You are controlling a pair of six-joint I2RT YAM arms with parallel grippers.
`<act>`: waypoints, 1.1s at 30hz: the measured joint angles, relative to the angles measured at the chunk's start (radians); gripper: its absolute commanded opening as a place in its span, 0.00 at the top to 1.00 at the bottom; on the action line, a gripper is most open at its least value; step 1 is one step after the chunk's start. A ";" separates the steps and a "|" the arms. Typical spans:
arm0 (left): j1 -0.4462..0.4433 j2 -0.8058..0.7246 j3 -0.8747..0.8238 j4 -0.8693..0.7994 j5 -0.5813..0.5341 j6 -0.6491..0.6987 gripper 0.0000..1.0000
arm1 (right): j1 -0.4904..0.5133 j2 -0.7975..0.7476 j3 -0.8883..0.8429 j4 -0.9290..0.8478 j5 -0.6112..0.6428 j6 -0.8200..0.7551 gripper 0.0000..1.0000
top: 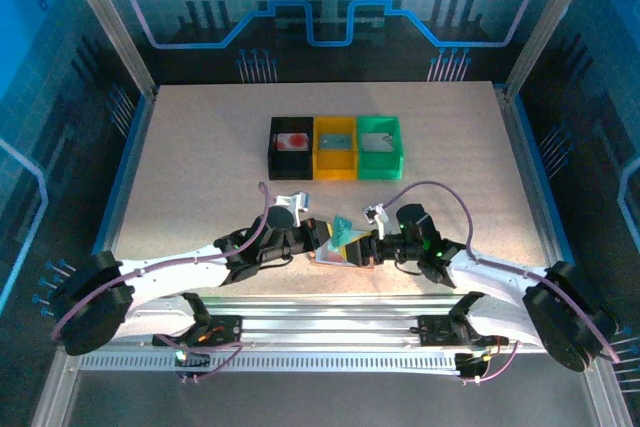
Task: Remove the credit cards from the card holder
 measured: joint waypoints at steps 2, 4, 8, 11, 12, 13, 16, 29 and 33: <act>0.000 0.000 -0.005 0.009 0.003 -0.003 1.00 | 0.002 0.006 0.000 0.012 -0.005 0.006 0.39; 0.000 0.000 -0.008 0.014 0.006 -0.004 1.00 | 0.005 0.008 0.000 0.020 -0.006 0.010 0.39; 0.000 0.000 -0.013 0.024 0.009 -0.009 1.00 | 0.014 0.008 -0.001 0.037 -0.006 0.018 0.40; 0.000 0.000 -0.013 0.040 0.010 -0.022 1.00 | 0.015 0.008 -0.003 0.047 -0.006 0.026 0.41; 0.000 0.000 -0.013 0.043 0.010 -0.023 1.00 | 0.016 0.007 -0.004 0.049 -0.006 0.026 0.41; 0.000 0.000 -0.013 0.047 0.010 -0.026 1.00 | 0.016 0.006 -0.005 0.052 -0.005 0.029 0.42; -0.003 0.000 -0.014 0.057 0.010 -0.029 1.00 | 0.019 -0.006 -0.006 0.055 -0.005 0.036 0.43; -0.007 0.004 -0.014 0.072 0.009 -0.030 1.00 | 0.021 -0.081 -0.031 0.058 0.023 0.060 0.55; -0.009 0.007 -0.014 0.073 0.009 -0.030 1.00 | 0.021 -0.097 -0.039 0.052 0.030 0.067 0.61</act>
